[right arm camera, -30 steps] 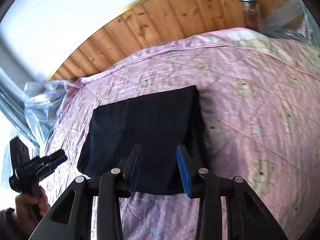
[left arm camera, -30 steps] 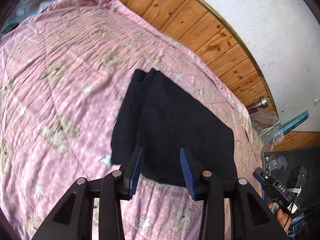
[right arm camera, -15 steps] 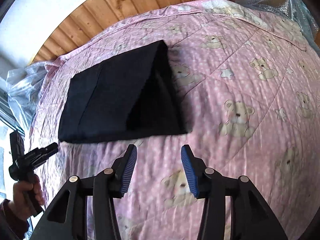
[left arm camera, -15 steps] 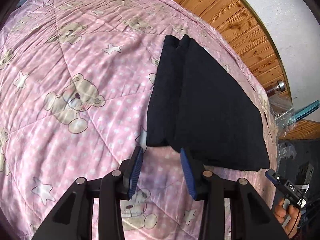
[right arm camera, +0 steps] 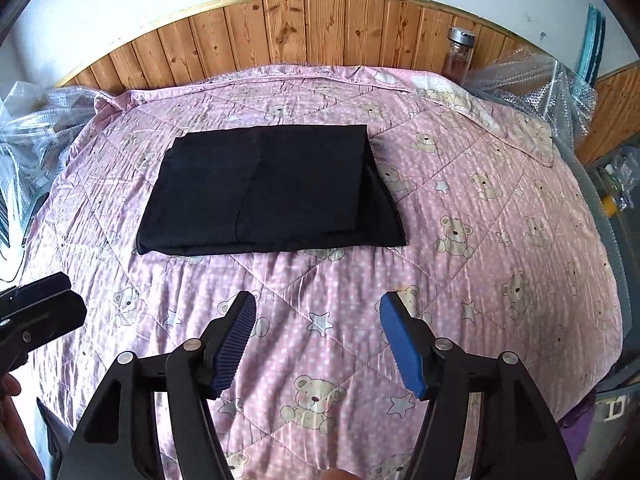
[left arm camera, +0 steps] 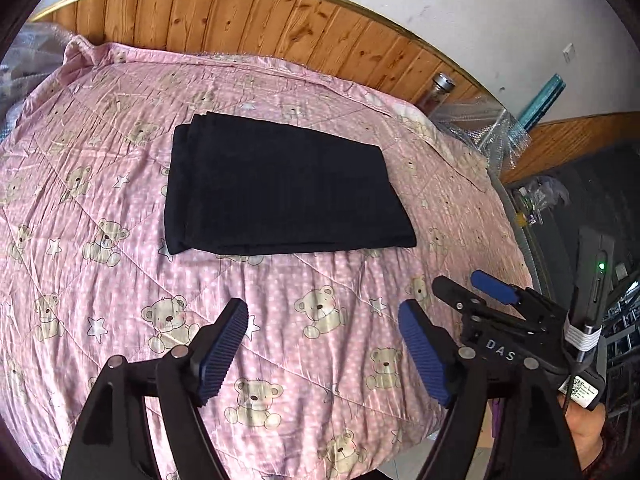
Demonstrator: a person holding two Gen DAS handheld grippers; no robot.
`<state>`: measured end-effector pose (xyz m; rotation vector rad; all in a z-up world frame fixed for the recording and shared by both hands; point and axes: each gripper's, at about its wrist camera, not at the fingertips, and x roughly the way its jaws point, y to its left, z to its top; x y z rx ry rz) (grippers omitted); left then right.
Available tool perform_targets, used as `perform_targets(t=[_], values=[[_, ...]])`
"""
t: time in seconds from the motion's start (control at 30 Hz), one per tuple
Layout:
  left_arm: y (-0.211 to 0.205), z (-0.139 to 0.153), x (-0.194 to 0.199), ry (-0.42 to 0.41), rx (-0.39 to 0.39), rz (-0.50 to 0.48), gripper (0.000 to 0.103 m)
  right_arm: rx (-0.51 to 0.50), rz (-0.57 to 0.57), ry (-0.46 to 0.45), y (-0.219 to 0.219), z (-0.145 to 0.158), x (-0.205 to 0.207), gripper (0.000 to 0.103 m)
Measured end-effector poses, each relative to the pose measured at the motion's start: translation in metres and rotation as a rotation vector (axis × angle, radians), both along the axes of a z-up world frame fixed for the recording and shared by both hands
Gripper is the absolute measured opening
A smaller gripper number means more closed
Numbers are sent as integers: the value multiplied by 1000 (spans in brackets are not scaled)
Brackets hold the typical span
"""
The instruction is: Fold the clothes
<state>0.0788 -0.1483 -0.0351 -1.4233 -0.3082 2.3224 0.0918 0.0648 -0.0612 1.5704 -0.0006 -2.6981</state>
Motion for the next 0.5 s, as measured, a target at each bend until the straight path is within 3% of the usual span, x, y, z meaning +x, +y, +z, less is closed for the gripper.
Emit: perform_targets(t=[0.27, 0.5], values=[[-10, 9, 26, 40, -30, -17, 79, -26, 4, -8, -18, 6, 14, 62], [-7, 16, 42, 109, -153, -2, 79, -103, -3, -32, -23, 5, 23, 61]])
